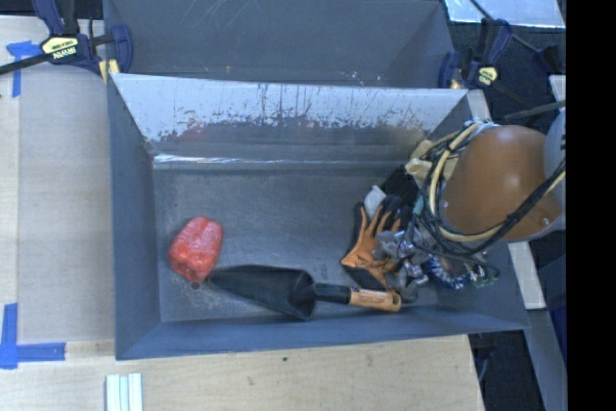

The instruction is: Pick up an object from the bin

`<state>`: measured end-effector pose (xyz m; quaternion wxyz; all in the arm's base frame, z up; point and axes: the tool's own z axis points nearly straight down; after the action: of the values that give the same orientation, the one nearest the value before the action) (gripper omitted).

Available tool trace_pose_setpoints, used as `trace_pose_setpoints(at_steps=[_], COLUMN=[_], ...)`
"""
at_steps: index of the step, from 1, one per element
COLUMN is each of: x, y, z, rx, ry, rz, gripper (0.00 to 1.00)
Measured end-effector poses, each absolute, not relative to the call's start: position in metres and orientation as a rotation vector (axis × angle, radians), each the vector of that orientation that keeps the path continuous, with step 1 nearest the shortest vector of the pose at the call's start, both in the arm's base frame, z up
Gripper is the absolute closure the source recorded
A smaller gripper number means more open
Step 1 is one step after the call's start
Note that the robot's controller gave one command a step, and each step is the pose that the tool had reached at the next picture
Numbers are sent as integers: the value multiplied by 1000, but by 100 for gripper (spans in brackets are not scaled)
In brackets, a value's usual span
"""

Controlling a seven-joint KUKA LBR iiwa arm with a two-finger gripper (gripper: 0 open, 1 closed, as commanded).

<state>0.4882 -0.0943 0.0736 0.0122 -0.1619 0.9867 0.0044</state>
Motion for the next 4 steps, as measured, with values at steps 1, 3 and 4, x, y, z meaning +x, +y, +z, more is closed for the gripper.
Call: trace_pose_setpoints(at_steps=[1, 3, 4], x=[489, 488, 489], y=[-94, -93, -93], z=[74, 97, 109], rx=[-504, -499, -496], ry=[3075, 3073, 3072], rz=[14, 15, 15], gripper=[100, 100, 100])
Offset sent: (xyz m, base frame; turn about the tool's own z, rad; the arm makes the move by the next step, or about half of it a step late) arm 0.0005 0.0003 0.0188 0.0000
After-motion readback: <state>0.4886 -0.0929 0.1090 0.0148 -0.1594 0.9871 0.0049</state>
